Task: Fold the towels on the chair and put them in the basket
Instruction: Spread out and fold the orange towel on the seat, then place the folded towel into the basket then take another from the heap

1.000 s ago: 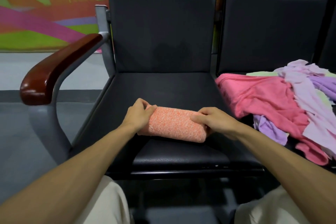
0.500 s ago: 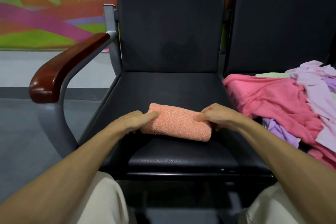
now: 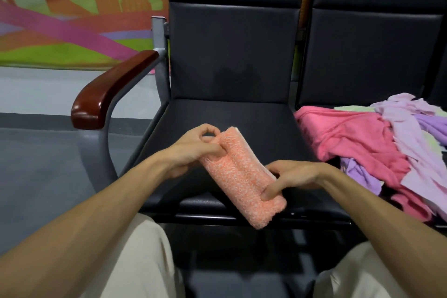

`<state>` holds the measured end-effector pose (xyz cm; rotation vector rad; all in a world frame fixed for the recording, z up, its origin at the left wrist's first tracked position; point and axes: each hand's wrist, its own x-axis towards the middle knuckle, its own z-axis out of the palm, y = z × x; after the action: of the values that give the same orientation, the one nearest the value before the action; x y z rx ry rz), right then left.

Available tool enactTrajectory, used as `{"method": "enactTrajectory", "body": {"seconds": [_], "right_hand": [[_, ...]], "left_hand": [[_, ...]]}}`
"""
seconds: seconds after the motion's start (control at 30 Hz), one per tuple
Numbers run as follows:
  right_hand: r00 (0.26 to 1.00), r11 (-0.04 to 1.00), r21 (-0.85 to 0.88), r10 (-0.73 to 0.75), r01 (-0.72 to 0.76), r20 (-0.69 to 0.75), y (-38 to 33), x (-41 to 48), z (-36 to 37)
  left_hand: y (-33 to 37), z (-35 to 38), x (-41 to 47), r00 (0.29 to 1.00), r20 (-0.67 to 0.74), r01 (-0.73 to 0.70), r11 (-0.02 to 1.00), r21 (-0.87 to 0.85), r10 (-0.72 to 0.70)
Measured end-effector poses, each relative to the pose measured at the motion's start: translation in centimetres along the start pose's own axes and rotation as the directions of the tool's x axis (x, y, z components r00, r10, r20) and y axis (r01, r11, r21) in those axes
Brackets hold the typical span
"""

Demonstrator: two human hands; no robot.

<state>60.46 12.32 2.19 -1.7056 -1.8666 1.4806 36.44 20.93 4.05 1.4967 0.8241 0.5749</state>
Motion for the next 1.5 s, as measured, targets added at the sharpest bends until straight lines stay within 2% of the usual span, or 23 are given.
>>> {"method": "enactTrajectory", "body": {"seconds": [0.07, 0.17, 0.2, 0.27, 0.37, 0.4, 0.47, 0.53, 0.57, 0.63, 0.7, 0.8, 0.9, 0.97, 1.03, 1.07, 1.13, 1.17, 1.27, 1.33, 1.5], "right_hand": [[0.999, 0.999, -0.001, -0.038, 0.038, -0.031, -0.7, 0.0, 0.4], [0.980, 0.992, -0.004, -0.128, 0.129, -0.150, -3.4, 0.0, 1.0], [0.969, 0.987, -0.002, -0.158, 0.160, -0.193, -4.5, 0.0, 1.1], [0.942, 0.973, -0.034, -0.231, 0.229, -0.242, -7.9, 0.5, 1.7], [0.910, 0.942, -0.056, -0.336, 0.332, -0.245, -13.8, 2.3, 3.6], [0.906, 0.934, -0.058, -0.356, 0.352, -0.227, -15.6, 3.2, 4.7], [0.909, 0.926, -0.057, -0.378, 0.374, -0.175, -18.7, 5.1, 7.4], [0.918, 0.923, -0.075, -0.385, 0.379, -0.100, -20.8, 7.2, 10.7], [0.925, 0.924, -0.096, -0.377, 0.371, -0.055, -21.5, 8.3, 12.5], [0.937, 0.923, -0.164, -0.347, 0.349, 0.040, -22.3, 10.9, 16.2], [0.939, 0.911, -0.234, -0.312, 0.339, 0.142, -22.6, 13.4, 20.1], [0.924, 0.866, -0.363, -0.241, 0.343, 0.297, -22.4, 16.4, 26.3], [0.903, 0.861, -0.389, -0.165, 0.328, 0.397, -20.8, 18.9, 31.9], [0.896, 0.881, -0.368, -0.123, 0.296, 0.426, -19.0, 20.5, 35.3], [0.889, 0.902, -0.341, -0.093, 0.266, 0.448, -16.9, 21.9, 38.5], [0.883, 0.898, -0.363, -0.055, 0.248, 0.466, -15.9, 22.4, 39.9], [0.857, 0.874, -0.423, 0.014, 0.240, 0.515, -14.0, 22.9, 42.4], [0.846, 0.865, -0.439, 0.034, 0.242, 0.532, -13.1, 23.0, 43.4], [0.844, 0.837, -0.481, 0.042, 0.263, 0.535, -10.8, 22.8, 46.3], [0.874, 0.780, -0.568, 0.057, 0.263, 0.482, -10.3, 22.8, 47.7], [0.911, 0.603, -0.746, 0.075, 0.283, 0.406, -11.4, 22.7, 47.6]], "left_hand": [[0.8, -0.3, -0.9, 0.999, -0.033, -0.030, 0.999, 0.015, 0.030], [2.1, -2.0, -2.7, 0.955, -0.274, -0.102, 0.994, 0.042, 0.110], [2.5, -2.6, -3.0, 0.916, -0.375, -0.125, 0.990, 0.064, 0.140], [3.4, -4.7, -4.3, 0.794, -0.577, -0.191, 0.979, 0.065, 0.193], [4.3, -8.3, -7.6, 0.629, -0.762, -0.312, 0.948, -0.062, 0.156], [4.1, -9.6, -9.1, 0.620, -0.775, -0.352, 0.926, -0.135, 0.123], [2.8, -12.1, -12.3, 0.653, -0.755, -0.377, 0.890, -0.256, 0.059], [0.5, -14.3, -15.9, 0.675, -0.737, -0.301, 0.906, -0.297, -0.017], [-1.2, -15.4, -17.7, 0.660, -0.750, -0.270, 0.914, -0.304, -0.055], [-4.7, -17.1, -21.3, 0.574, -0.812, -0.221, 0.934, -0.279, -0.107], [-8.3, -18.3, -24.6, 0.459, -0.878, -0.147, 0.963, -0.224, -0.134], [-13.5, -18.7, -28.6, 0.316, -0.933, -0.038, 0.980, -0.194, -0.173], [-19.4, -18.4, -31.2, 0.219, -0.919, -0.044, 0.937, -0.346, -0.329], [-23.0, -18.1, -32.3, 0.167, -0.860, -0.107, 0.858, -0.502, -0.483], [-26.3, -17.5, -32.9, 0.152, -0.776, -0.189, 0.753, -0.630, -0.612], [-27.6, -17.1, -33.2, 0.129, -0.744, -0.184, 0.721, -0.667, -0.656], [-30.1, -16.4, -33.9, 0.072, -0.711, -0.102, 0.704, -0.703, -0.700], [-31.2, -16.2, -34.3, 0.044, -0.717, -0.014, 0.717, -0.696, -0.695], [-33.5, -16.1, -35.3, -0.018, -0.797, 0.374, 0.735, -0.565, -0.603], [-33.9, -15.8, -35.1, 0.014, -0.839, 0.518, 0.722, -0.459, -0.544], [-32.8, -15.4, -33.6, 0.124, -0.890, 0.704, 0.672, -0.232, -0.438]]}}
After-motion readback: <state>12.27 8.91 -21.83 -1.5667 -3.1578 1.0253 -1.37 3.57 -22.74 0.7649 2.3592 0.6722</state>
